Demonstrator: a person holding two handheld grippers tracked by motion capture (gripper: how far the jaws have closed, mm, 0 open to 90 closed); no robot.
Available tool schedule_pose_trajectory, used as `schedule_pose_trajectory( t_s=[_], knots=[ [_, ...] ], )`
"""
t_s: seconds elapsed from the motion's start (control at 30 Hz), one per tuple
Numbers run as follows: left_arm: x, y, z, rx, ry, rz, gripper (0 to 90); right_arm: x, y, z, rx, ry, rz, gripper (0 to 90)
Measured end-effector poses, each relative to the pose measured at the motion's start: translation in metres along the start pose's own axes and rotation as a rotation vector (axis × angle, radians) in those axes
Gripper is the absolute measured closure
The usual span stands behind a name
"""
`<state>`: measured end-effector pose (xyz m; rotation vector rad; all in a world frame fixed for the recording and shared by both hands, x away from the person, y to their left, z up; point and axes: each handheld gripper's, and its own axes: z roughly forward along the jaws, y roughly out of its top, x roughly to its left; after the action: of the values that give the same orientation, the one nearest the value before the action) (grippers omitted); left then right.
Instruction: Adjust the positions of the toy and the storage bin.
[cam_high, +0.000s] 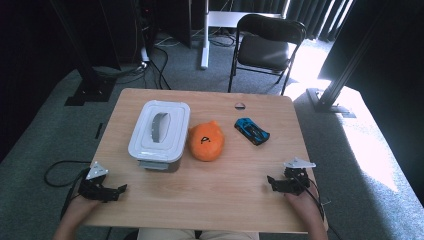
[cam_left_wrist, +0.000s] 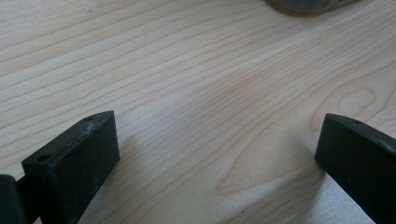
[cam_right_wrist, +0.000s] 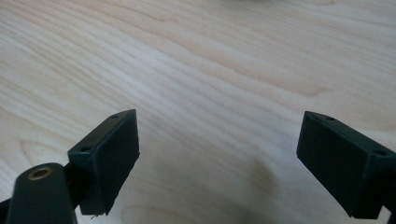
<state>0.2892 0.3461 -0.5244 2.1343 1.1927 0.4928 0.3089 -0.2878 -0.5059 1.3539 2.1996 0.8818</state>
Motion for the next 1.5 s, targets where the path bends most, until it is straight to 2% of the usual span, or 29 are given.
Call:
schedule_pose_trajectory(
  t_s=[0.43,0.83,1.13,1.27,1.5],
  knots=[
    [0.0,0.0,0.0,-0.001,0.0,-0.001,0.2,-0.01,0.035,0.003,-0.025,-0.013,-0.024,13.4],
    [0.0,0.0,0.0,-0.001,0.0,-0.001,0.2,-0.014,0.07,0.01,-0.044,-0.009,-0.051,13.4],
    [0.0,0.0,0.0,-0.001,0.0,-0.001,0.2,-0.015,0.095,0.026,-0.043,0.003,-0.066,13.4],
    [0.0,0.0,0.0,-0.001,0.0,0.0,0.2,-0.017,0.105,0.032,-0.044,-0.007,-0.078,13.3],
    [0.0,0.0,0.0,-0.001,0.0,-0.001,0.2,-0.02,0.12,0.043,-0.04,0.001,-0.074,12.5]
  ],
)
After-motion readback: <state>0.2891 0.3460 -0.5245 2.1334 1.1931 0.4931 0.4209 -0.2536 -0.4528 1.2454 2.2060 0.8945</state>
